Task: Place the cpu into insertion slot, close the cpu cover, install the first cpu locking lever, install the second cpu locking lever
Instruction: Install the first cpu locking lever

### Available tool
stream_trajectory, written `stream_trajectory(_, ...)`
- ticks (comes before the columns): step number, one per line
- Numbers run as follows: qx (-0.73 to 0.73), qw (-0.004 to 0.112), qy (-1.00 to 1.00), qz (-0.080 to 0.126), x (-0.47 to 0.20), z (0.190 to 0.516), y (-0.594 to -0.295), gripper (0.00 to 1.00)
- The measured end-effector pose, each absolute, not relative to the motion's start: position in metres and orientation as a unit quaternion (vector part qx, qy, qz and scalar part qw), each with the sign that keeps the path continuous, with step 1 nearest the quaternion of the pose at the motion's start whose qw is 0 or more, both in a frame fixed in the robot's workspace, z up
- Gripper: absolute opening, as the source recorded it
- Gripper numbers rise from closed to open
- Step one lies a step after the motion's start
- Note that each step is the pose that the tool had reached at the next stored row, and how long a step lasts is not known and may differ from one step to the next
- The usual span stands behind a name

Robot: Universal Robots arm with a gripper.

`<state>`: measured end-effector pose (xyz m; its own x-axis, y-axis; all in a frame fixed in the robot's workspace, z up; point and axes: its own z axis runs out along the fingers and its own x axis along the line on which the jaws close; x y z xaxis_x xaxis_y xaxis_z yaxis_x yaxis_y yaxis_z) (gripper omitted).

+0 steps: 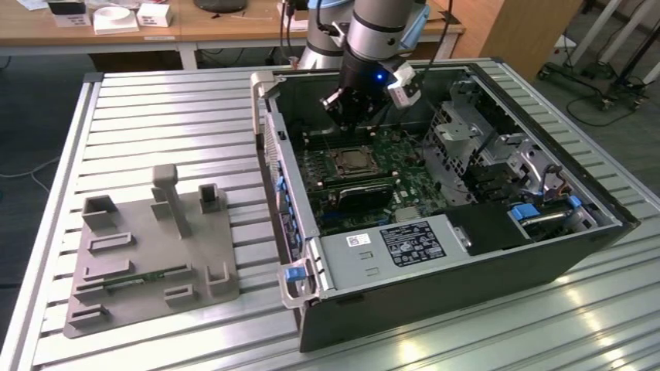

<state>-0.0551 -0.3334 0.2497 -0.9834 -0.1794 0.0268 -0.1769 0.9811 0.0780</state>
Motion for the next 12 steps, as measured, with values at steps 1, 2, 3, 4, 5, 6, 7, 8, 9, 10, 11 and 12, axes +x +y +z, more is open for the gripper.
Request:
stream_trajectory(1,0.090,0.017,-0.995,-0.038,-0.0551,0.2497,-0.3334,0.10)
stream_trajectory(2,0.090,0.017,-0.995,-0.038,-0.0551,0.2497,-0.3334,0.10)
stream_trajectory(3,0.090,0.017,-0.995,-0.038,-0.0551,0.2497,-0.3334,0.10)
stream_trajectory(4,0.090,0.017,-0.995,-0.038,-0.0551,0.2497,-0.3334,0.10)
stream_trajectory(5,0.090,0.017,-0.995,-0.038,-0.0551,0.2497,-0.3335,0.10)
stream_trajectory(6,0.090,0.017,-0.995,-0.038,-0.0551,0.2497,-0.3334,0.10)
stream_trajectory(7,0.090,0.017,-0.995,-0.038,-0.0551,0.2497,-0.3335,0.10)
stream_trajectory(8,0.090,0.017,-0.995,-0.038,-0.0551,0.2497,-0.3335,0.10)
stream_trajectory(9,0.090,0.017,-0.995,-0.038,-0.0551,0.2497,-0.3335,0.10)
stream_trajectory(10,0.090,0.017,-0.995,-0.038,-0.0551,0.2497,-0.3335,0.10)
stream_trajectory(11,0.090,0.017,-0.995,-0.038,-0.0551,0.2497,-0.3335,0.10)
stream_trajectory(12,0.090,0.017,-0.995,-0.038,-0.0551,0.2497,-0.3334,0.10)
